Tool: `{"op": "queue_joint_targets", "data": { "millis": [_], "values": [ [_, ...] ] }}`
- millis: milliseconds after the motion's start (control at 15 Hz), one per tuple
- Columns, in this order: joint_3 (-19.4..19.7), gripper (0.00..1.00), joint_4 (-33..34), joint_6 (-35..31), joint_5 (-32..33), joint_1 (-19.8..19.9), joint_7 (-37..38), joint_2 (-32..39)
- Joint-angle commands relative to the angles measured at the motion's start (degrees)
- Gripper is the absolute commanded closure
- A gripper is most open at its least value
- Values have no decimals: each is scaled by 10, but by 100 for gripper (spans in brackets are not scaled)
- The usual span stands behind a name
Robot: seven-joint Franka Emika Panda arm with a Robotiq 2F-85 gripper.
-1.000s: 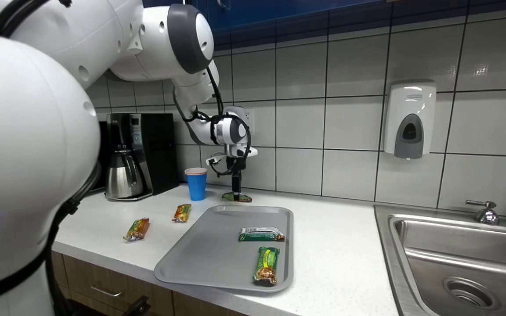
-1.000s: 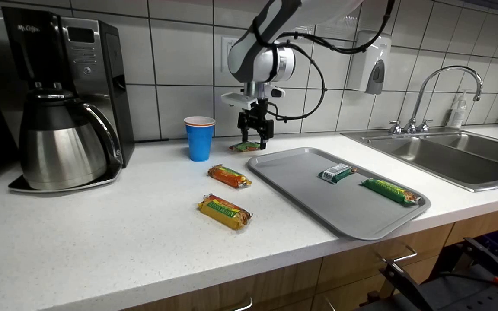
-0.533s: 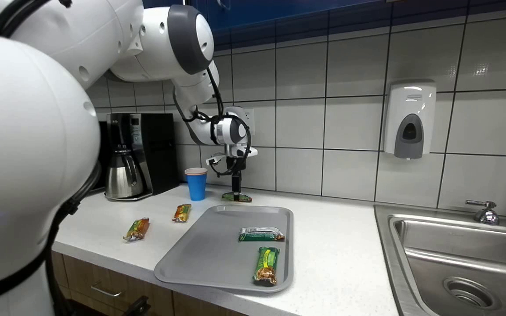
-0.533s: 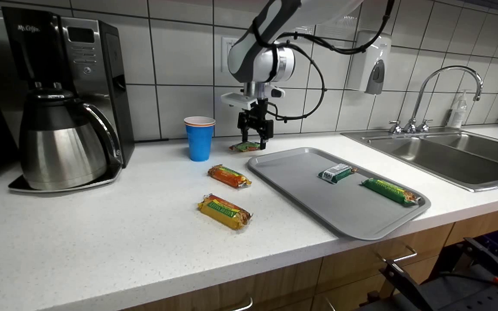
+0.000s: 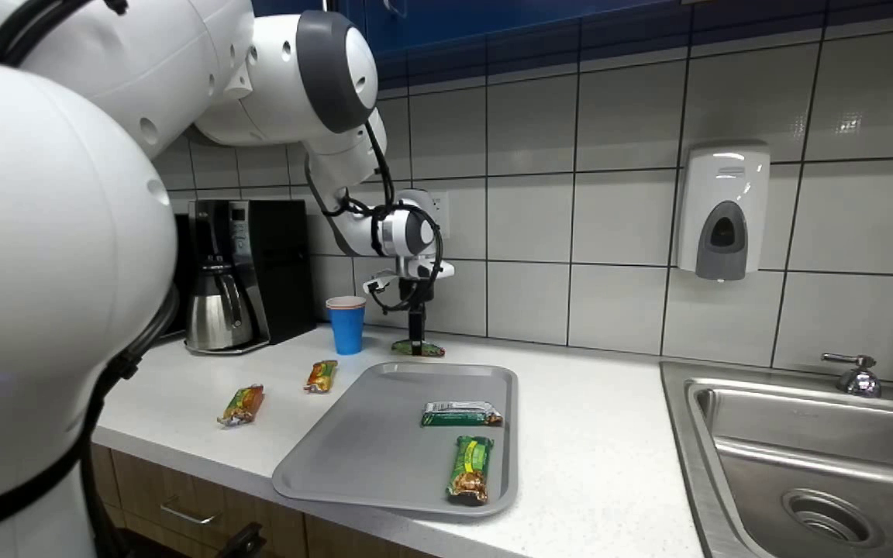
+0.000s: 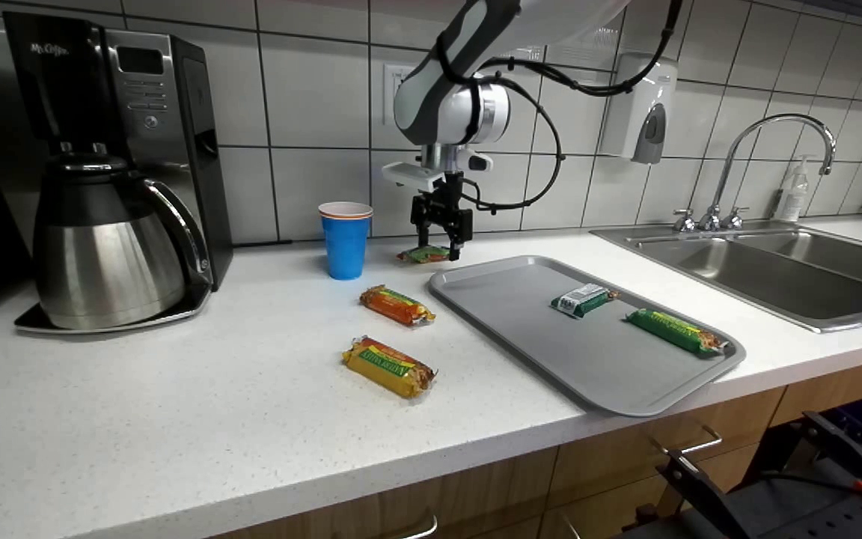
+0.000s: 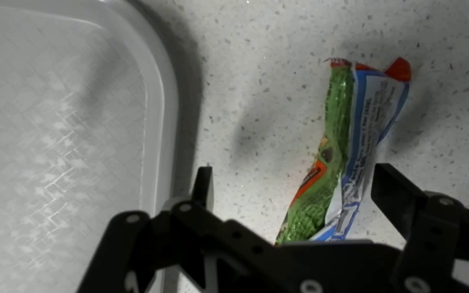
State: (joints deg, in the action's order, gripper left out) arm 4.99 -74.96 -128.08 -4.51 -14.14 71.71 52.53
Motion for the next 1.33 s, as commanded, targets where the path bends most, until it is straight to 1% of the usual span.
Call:
{"op": "queue_joint_targets", "data": {
  "millis": [0, 933, 1000, 1267],
  "values": [
    [-12, 0, 12, 3, 1, 7, 0, 4],
    [-13, 0, 37, 12, 0, 4, 10, 24],
    [-14, 20, 38, 12, 0, 5, 10, 25],
    [-14, 49, 42, 12, -1, 5, 10, 26]
  ]
}}
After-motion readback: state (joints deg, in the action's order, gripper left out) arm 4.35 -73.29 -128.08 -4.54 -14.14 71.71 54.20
